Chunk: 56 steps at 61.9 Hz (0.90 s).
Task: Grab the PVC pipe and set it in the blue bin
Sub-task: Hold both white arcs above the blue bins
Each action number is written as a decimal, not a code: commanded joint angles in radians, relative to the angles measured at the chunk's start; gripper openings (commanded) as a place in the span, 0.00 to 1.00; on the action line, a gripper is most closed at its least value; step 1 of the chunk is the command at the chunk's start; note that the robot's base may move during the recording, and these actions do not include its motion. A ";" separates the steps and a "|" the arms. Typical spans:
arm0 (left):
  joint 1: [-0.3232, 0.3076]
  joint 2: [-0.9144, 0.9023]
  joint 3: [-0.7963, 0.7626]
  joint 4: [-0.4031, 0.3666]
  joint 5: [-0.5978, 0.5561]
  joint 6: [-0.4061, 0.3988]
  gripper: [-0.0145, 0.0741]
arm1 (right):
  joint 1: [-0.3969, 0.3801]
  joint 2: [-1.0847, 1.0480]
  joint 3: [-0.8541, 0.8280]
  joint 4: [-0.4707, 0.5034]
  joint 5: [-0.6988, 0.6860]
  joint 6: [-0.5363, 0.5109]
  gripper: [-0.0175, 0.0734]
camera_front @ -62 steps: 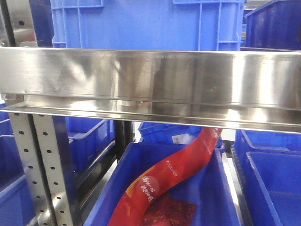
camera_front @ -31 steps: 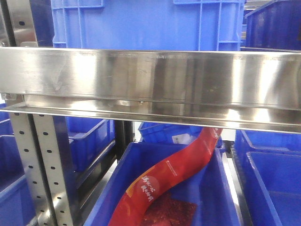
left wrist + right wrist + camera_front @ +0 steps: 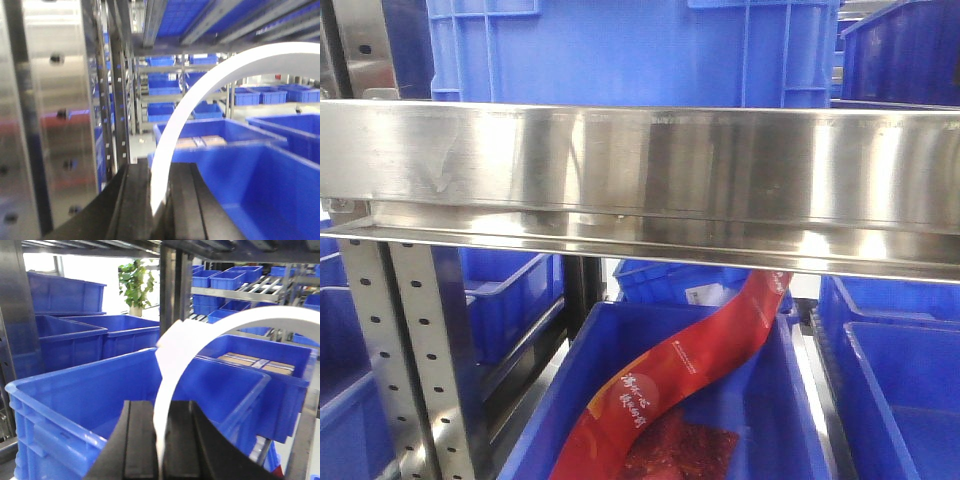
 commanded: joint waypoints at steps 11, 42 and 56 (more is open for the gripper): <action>-0.019 0.087 -0.115 0.033 -0.040 0.000 0.04 | 0.007 0.131 -0.117 0.000 -0.036 -0.006 0.01; -0.094 0.367 -0.340 0.102 -0.051 0.000 0.04 | 0.008 0.325 -0.252 -0.003 -0.029 -0.009 0.01; -0.094 0.480 -0.443 0.102 -0.051 0.000 0.04 | 0.008 0.361 -0.256 -0.003 -0.057 -0.009 0.01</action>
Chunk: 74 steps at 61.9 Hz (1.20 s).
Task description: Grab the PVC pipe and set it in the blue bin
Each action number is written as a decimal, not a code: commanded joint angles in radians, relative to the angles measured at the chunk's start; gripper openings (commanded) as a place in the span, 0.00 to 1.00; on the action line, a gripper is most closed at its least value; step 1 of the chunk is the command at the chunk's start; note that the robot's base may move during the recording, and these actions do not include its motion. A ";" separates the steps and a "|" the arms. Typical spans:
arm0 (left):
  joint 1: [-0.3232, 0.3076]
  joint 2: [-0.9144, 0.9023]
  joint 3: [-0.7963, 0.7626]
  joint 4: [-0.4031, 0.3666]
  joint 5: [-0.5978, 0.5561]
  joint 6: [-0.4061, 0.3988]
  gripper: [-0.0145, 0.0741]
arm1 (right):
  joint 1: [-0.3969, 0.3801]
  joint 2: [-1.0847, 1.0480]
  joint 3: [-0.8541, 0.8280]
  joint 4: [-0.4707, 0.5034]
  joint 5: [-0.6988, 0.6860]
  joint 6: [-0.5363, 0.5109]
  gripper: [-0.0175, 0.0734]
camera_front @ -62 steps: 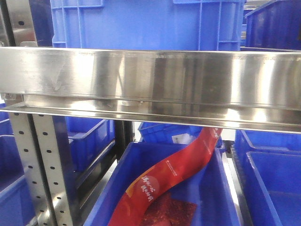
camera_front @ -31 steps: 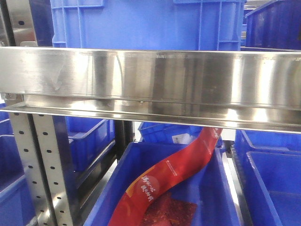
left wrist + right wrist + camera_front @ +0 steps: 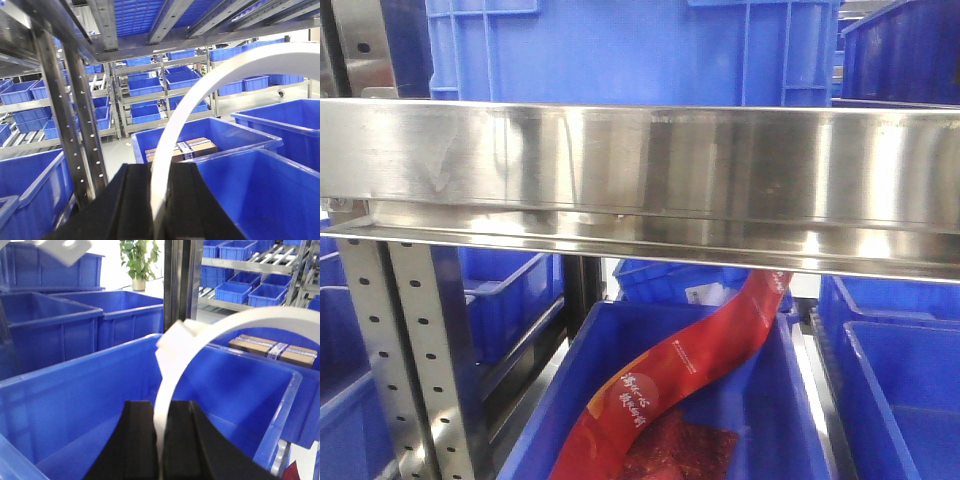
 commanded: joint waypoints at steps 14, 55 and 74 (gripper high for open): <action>-0.007 0.084 -0.072 0.001 -0.063 0.000 0.04 | 0.000 0.044 -0.012 -0.008 -0.107 -0.009 0.01; -0.007 0.181 -0.072 0.064 -0.198 0.000 0.04 | 0.000 0.170 -0.016 -0.045 -0.243 -0.009 0.01; -0.005 0.192 -0.072 0.069 -0.206 0.000 0.04 | 0.000 0.198 -0.019 -0.045 -0.293 -0.009 0.02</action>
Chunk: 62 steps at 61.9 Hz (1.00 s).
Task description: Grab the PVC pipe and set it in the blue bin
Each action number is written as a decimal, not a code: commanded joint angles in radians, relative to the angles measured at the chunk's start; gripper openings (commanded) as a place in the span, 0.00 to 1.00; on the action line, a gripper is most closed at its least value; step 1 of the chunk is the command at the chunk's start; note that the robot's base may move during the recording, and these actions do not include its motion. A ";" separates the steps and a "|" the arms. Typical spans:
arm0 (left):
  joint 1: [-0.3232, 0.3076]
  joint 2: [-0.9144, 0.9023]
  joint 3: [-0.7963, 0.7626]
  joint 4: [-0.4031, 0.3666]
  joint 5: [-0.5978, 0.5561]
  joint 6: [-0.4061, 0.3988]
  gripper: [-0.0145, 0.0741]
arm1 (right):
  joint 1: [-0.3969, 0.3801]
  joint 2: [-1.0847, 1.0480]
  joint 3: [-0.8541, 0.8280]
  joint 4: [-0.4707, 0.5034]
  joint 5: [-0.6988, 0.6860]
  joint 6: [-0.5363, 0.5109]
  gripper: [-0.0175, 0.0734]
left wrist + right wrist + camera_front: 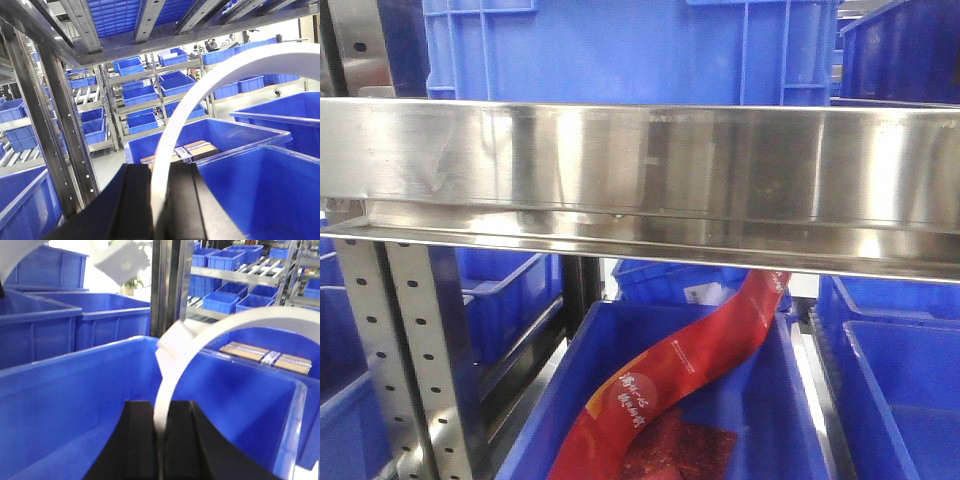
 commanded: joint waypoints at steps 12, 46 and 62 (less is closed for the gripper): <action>-0.005 0.011 -0.011 0.002 -0.035 0.000 0.04 | 0.000 0.024 -0.044 -0.008 -0.016 -0.007 0.11; -0.005 0.011 -0.011 0.002 -0.037 0.000 0.38 | 0.000 0.037 -0.046 -0.008 -0.014 -0.007 0.38; -0.005 0.011 -0.011 0.002 -0.043 0.000 0.38 | 0.000 0.026 -0.046 -0.008 -0.012 -0.007 0.38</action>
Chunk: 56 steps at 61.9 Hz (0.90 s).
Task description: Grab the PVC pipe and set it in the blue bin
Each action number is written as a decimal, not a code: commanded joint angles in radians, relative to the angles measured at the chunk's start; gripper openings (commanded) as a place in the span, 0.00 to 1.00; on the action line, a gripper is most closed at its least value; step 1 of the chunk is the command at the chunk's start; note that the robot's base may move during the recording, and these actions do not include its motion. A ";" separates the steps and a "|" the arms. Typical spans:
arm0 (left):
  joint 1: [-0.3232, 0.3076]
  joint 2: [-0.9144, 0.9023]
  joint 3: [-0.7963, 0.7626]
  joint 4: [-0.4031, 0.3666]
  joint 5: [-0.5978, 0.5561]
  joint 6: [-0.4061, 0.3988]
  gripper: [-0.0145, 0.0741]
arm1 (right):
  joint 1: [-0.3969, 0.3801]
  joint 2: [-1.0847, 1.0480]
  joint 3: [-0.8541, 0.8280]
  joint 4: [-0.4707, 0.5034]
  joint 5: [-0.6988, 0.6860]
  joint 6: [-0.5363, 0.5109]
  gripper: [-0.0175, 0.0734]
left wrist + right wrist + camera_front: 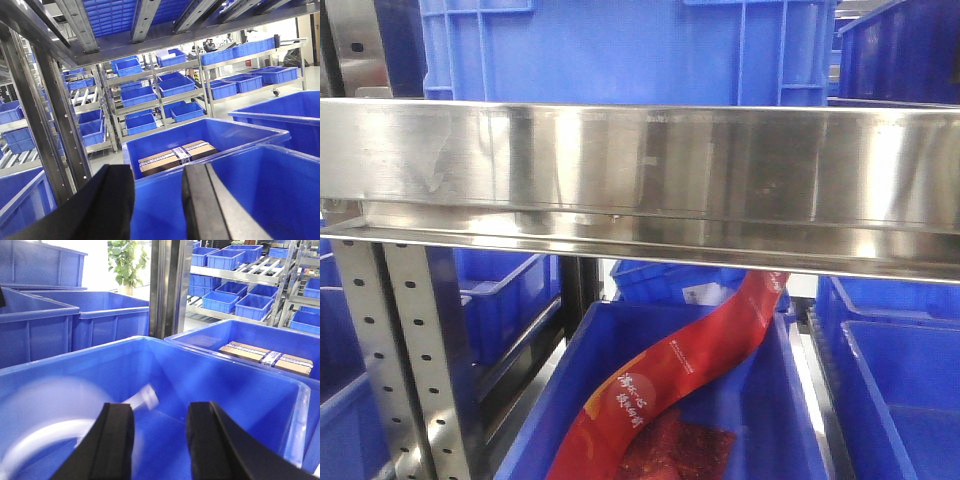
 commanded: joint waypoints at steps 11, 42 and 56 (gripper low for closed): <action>-0.007 -0.003 -0.011 -0.002 -0.028 0.000 0.38 | 0.000 -0.053 -0.008 -0.007 0.039 -0.006 0.38; -0.059 -0.139 -0.011 -0.028 0.165 0.000 0.04 | 0.000 -0.265 -0.008 -0.088 0.227 -0.006 0.01; -0.088 -0.205 -0.011 -0.103 0.253 0.000 0.04 | 0.000 -0.361 -0.008 -0.088 0.388 -0.006 0.01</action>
